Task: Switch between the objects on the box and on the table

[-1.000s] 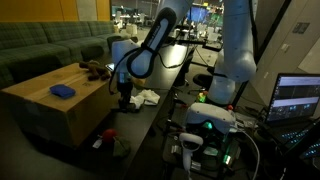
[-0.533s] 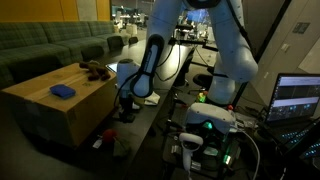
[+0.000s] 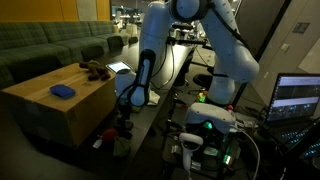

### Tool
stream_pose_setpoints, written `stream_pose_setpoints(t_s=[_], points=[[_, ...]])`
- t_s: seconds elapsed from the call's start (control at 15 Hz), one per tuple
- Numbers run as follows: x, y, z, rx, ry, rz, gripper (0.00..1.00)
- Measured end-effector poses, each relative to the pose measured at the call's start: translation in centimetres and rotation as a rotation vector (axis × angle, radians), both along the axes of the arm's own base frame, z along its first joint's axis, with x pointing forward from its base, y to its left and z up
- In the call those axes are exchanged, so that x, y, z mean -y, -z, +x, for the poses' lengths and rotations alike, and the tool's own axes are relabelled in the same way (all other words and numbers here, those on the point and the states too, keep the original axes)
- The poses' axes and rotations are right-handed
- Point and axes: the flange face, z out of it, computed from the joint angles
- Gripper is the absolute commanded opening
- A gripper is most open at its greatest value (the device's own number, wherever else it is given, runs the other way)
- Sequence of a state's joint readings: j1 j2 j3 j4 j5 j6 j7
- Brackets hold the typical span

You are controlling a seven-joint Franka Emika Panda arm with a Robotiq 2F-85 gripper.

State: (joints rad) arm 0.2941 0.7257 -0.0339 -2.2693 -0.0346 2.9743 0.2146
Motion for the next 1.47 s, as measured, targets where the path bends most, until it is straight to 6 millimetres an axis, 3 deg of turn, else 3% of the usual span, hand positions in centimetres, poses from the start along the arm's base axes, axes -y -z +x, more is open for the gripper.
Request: stream_pose_setpoints(t_s=[0.53, 1.0, 1.47], points=[[-0.9, -0.5, 1.6, 0.044, 0.015, -0.003, 1.0], [-4.8, -1.6, 2.0, 0.107, 0.009, 0.074, 1.0], [-7.7, -0.3, 1.3, 0.101, -0.015, 0.123, 1.0]])
